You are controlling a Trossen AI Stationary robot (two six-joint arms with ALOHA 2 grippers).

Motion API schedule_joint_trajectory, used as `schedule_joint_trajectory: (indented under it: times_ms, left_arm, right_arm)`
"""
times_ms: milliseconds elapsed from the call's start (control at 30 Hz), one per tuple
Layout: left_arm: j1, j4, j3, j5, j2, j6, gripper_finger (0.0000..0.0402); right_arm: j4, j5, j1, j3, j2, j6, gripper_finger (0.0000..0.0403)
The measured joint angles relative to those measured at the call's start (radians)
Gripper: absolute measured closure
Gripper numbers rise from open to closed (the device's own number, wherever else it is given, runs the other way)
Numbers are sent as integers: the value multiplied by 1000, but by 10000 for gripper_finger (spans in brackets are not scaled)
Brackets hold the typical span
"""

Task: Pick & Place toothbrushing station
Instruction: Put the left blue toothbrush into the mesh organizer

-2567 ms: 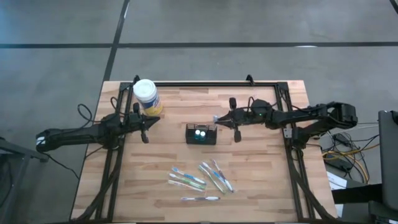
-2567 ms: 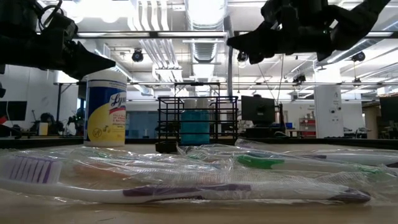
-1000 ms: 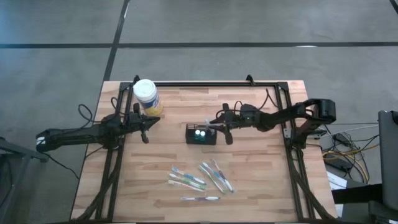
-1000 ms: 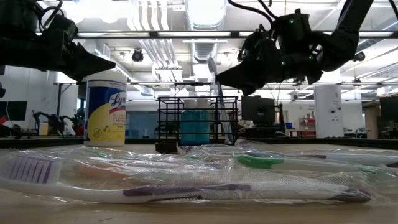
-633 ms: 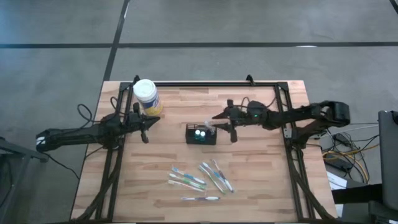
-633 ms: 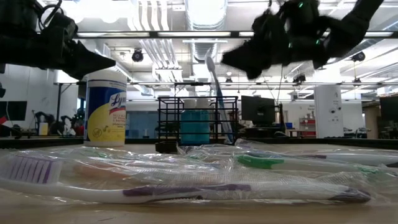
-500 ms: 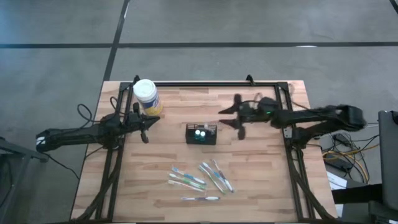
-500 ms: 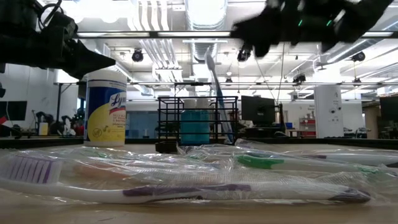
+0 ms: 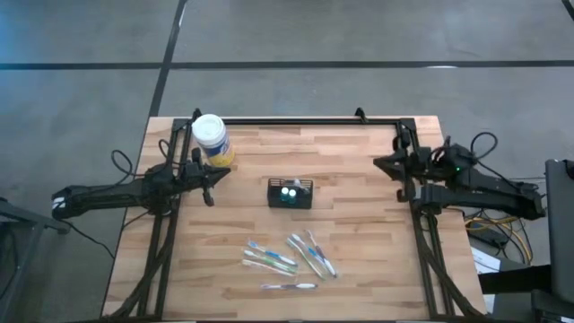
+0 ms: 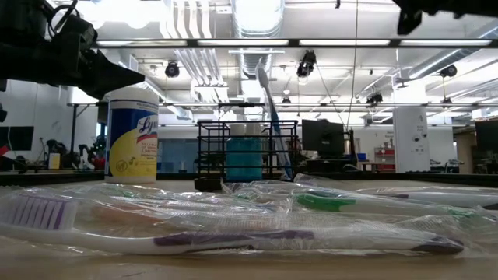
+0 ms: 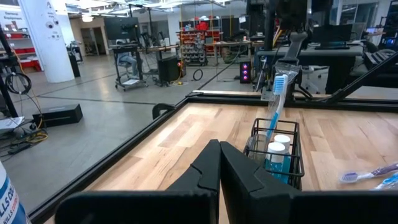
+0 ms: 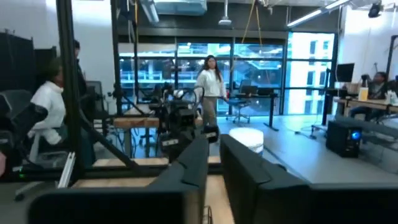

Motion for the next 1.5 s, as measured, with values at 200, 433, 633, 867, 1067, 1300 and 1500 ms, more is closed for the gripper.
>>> schedule_joint_trajectory:
  times_ms: [200, 433, 633, 867, 1067, 1300, 1500]
  left_arm:
    - [0, -1, 0, 0, 0, -2, 394]
    - [-13, -79, 52, 71, 29, -25, 394]
    - [-80, -145, 164, 161, 114, -5, 394]
    - [-220, -286, 319, 140, 255, -30, 394]
    - [-341, -446, 409, 88, 391, -138, 381]
    - [-521, -525, 511, 77, 611, -266, 305]
    - [-661, -544, 672, 38, 818, -288, 246]
  right_arm:
    - [112, 3, 3, -190, -139, 31, 393]
    - [192, 3, 3, -322, -197, 56, 394]
    - [198, 15, 3, -368, -205, 65, 394]
    - [197, 29, 3, -372, -205, 87, 394]
    - [191, 25, 3, -372, -205, 89, 394]
    - [180, 24, 3, -372, -203, 82, 394]
    - [174, 23, 3, -372, -203, 82, 394]
